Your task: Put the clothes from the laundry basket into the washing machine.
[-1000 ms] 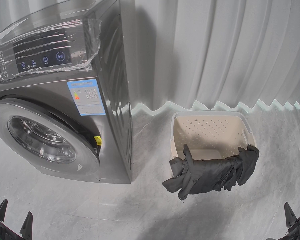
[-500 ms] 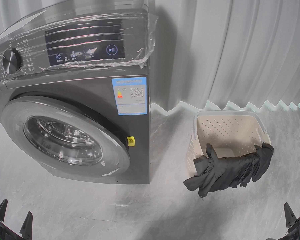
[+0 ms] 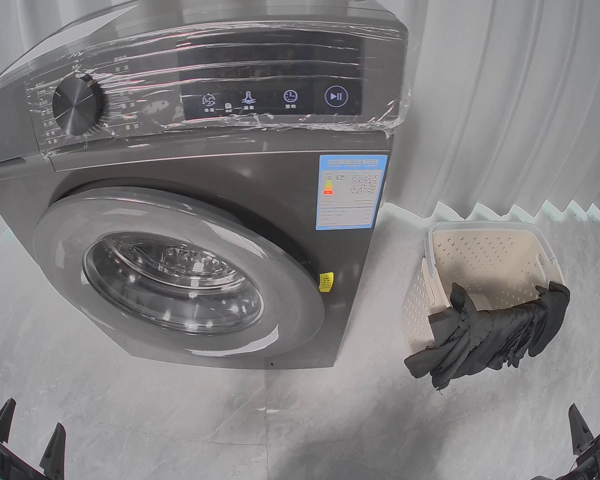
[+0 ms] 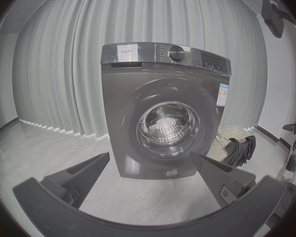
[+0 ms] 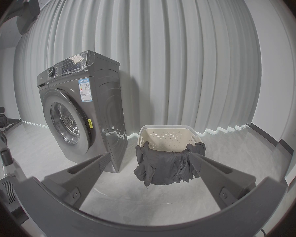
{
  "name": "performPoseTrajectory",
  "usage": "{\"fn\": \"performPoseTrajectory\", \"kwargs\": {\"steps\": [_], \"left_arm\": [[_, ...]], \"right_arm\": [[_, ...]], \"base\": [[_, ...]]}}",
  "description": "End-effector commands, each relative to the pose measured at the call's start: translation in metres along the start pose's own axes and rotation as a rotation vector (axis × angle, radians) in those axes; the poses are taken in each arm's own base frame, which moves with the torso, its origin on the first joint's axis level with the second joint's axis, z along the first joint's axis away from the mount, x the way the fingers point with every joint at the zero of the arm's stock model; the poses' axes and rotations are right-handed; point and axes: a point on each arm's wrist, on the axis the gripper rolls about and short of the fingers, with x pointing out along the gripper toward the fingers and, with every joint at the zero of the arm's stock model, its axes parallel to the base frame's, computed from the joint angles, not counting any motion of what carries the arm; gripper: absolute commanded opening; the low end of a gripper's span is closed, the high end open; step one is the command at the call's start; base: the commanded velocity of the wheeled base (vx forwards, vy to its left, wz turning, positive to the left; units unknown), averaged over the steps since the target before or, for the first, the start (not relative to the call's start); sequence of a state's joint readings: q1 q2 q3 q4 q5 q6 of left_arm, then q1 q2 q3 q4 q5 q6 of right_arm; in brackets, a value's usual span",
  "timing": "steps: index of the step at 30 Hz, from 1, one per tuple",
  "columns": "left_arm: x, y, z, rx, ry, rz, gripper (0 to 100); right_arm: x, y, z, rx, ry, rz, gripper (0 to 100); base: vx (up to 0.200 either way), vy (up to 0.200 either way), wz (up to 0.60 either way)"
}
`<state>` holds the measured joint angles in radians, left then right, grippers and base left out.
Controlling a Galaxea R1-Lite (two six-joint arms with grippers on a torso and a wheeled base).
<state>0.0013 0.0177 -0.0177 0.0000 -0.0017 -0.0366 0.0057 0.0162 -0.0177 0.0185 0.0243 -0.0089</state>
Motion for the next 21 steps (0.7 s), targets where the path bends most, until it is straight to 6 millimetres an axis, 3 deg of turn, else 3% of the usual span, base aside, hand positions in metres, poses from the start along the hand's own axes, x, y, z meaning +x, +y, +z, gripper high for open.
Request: {"fn": "performPoseTrajectory", "kwargs": {"steps": [1, 13, 21], "left_arm": [[-0.0002, 0.0002, -0.0049, 0.000, -0.002, 0.000, 100], [-0.0002, 0.0002, -0.0049, 0.000, -0.002, 0.000, 100], [-0.0002, 0.0002, -0.0049, 0.001, -0.002, 0.000, 100]], "right_arm": [[-0.0003, 0.0000, -0.0036, 0.000, -0.005, 0.001, 100], [-0.0003, 0.0000, -0.0036, 0.000, -0.005, 0.001, 100], [-0.0003, 0.0000, -0.0036, 0.000, -0.005, 0.001, 100]], "base": [[0.000, 0.000, 0.00], [0.000, 0.000, 0.00], [0.000, 0.200, 0.00]]}}
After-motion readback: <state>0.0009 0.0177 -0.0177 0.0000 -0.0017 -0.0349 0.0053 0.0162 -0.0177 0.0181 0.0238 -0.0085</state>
